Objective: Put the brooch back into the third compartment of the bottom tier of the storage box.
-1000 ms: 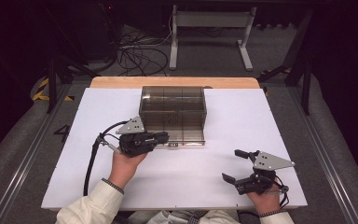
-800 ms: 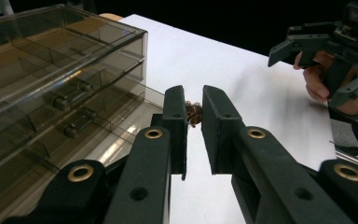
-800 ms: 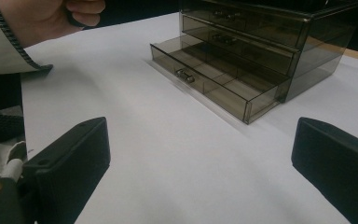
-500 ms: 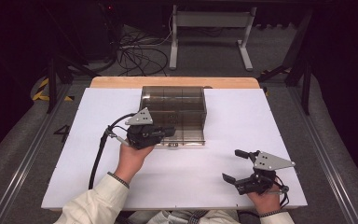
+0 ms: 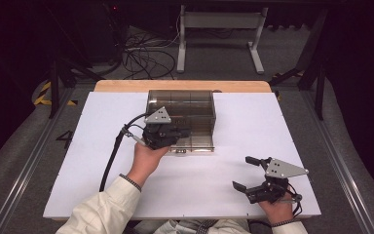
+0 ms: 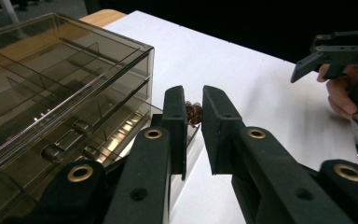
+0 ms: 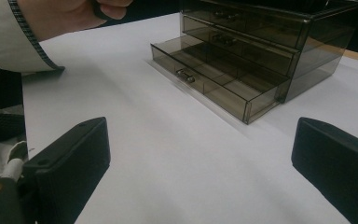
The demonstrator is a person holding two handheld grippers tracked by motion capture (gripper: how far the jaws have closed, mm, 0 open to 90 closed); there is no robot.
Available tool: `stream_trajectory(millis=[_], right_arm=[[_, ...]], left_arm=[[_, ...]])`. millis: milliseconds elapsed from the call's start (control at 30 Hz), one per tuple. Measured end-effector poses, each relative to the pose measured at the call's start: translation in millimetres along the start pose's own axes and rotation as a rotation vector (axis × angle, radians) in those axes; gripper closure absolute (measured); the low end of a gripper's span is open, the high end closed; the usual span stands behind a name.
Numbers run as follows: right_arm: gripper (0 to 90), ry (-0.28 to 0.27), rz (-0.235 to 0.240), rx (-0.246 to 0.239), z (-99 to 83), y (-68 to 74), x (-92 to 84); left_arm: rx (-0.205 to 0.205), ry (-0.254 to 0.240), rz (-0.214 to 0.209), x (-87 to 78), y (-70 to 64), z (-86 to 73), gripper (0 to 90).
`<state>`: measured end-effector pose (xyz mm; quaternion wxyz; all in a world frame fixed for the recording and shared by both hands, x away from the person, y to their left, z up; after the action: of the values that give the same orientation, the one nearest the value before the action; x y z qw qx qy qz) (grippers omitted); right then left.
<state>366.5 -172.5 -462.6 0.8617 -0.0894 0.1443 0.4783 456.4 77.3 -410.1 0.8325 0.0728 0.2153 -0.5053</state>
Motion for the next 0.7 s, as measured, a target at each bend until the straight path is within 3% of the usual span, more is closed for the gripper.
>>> stream_trajectory(millis=[700], right_arm=[[4.9, -0.001, 0.002, 0.005, -0.8, -0.4, -0.8]], left_arm=[[0.010, 0.056, 0.007, 41.4, 1.9, 7.4, 80.3]])
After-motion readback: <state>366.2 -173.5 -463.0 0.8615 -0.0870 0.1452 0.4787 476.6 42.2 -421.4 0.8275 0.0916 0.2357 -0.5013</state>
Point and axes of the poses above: each handheld gripper's, and its own axes: x roughly forward along the jaws, z roughly out of its top, y roughly to its left, the point moved 7 cm from there along x, roughly forward along the jaws
